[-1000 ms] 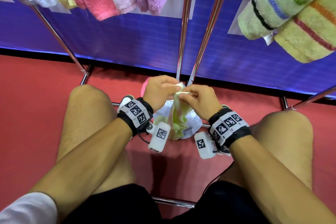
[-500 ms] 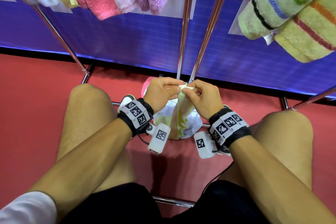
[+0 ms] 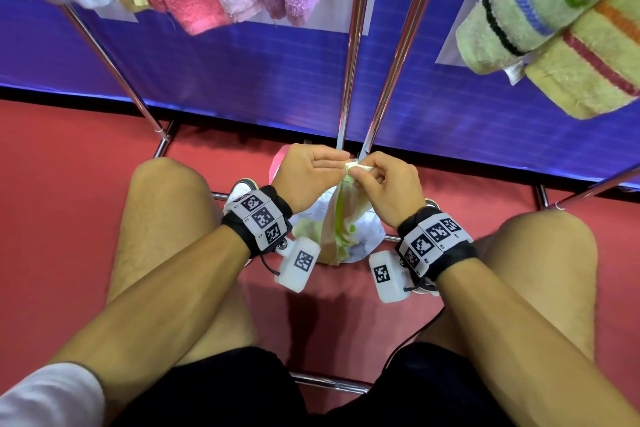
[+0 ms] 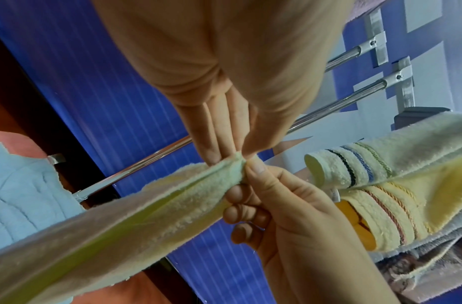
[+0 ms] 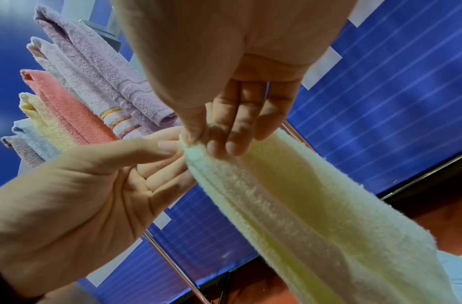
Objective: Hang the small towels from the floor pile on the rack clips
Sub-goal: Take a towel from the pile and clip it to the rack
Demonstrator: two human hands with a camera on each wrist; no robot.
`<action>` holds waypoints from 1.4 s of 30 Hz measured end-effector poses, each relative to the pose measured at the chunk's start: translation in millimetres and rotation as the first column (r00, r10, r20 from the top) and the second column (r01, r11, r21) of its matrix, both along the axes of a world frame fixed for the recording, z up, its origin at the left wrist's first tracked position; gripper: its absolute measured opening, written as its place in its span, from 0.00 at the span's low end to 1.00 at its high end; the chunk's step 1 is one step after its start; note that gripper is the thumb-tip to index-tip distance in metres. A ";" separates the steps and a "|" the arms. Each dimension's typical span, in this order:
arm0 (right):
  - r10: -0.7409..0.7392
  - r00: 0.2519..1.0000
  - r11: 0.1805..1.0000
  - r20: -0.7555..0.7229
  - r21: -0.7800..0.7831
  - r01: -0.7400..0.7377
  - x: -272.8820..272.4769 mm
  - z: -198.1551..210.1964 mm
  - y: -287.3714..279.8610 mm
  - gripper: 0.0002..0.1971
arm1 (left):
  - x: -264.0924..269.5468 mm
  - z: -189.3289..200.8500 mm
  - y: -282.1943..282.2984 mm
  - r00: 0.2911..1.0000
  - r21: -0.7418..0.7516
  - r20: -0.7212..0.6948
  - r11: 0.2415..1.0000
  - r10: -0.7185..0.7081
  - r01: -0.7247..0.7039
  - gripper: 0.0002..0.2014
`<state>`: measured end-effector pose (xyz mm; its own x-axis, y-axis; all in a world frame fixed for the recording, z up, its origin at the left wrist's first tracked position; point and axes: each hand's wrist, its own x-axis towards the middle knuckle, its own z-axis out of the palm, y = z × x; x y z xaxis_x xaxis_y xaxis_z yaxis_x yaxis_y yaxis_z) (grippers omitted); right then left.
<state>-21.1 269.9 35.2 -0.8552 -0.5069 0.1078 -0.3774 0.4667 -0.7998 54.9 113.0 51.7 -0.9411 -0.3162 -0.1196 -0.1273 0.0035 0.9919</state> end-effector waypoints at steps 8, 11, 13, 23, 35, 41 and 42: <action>0.013 0.993 0.996 0.113 -0.092 -0.002 0.0 -4.5 -1.9 0.09 | 1.4 0.3 4.7 0.999 0.047 -0.027 0.998 0.031 -0.030 0.15; 0.021 0.993 0.994 0.114 -0.108 -0.009 -0.1 -1.5 -2.7 0.08 | 0.3 0.3 3.7 0.998 0.084 -0.033 0.995 0.058 -0.056 0.13; 0.025 0.992 0.993 0.124 -0.117 -0.011 1.2 1.0 -3.3 0.09 | -0.2 0.1 3.1 0.997 0.091 -0.035 0.994 0.069 -0.066 0.13; 0.017 0.999 0.999 -0.045 -0.040 -0.019 -1.8 5.6 1.5 0.09 | -0.5 4.4 -1.5 0.999 0.113 -0.016 0.993 0.044 -0.042 0.09; 0.215 0.972 0.976 -0.096 0.063 -0.209 -3.9 9.1 3.5 0.06 | 1.2 3.0 -3.3 0.999 0.121 -0.033 0.992 0.030 -0.026 0.10; 0.212 0.966 0.977 -0.149 0.021 -0.212 -0.2 11.5 3.1 0.09 | 2.1 1.6 -0.2 0.999 0.097 -0.022 0.994 -0.039 0.041 0.11; 0.212 0.966 0.977 -0.147 0.026 -0.210 -0.7 11.4 3.3 0.08 | 2.4 1.5 0.5 0.998 0.094 -0.027 0.994 -0.054 0.056 0.10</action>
